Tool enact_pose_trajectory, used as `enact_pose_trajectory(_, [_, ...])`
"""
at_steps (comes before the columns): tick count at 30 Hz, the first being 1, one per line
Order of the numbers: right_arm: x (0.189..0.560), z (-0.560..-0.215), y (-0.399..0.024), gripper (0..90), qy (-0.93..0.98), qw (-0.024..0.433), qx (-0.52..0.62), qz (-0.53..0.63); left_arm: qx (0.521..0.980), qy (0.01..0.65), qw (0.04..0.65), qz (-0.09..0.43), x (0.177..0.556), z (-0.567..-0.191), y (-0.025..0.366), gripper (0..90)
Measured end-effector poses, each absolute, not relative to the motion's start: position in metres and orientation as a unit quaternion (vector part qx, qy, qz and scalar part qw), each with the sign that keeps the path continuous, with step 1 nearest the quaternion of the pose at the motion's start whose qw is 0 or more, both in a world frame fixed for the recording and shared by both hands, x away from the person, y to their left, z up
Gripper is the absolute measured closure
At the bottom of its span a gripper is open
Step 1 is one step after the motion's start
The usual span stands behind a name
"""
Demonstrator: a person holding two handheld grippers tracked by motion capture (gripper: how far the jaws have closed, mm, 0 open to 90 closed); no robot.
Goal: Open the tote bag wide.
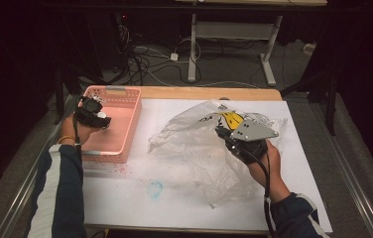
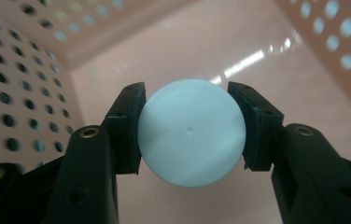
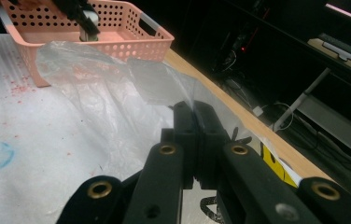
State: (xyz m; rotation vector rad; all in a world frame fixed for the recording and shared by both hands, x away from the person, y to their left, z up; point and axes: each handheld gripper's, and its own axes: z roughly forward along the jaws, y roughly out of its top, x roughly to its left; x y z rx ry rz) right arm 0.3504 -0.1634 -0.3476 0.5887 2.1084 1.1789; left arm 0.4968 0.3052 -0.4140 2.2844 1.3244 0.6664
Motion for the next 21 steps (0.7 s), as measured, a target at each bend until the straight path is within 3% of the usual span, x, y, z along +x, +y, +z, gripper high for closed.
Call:
enact_pose_trajectory(6, [0.353, -0.342, -0.169, 90.0, 0.789, 0.328, 0.24, 0.461, 0.792, 0.448, 0.304, 0.281, 0.471, -0.387, 0.302, 48.3])
enact_pose_trajectory(14, [0.355, -0.35, -0.164, 90.0, 0.799, 0.327, 0.238, 0.445, 0.784, 0.353, 0.401, 0.316, 0.416, -0.366, 0.266, 48.4])
enact_pose_trajectory(21, [0.356, -0.348, -0.17, 90.0, 0.792, 0.331, 0.248, 0.45, 0.79, 0.273, 0.44, 0.328, 0.378, -0.358, 0.225, 48.4])
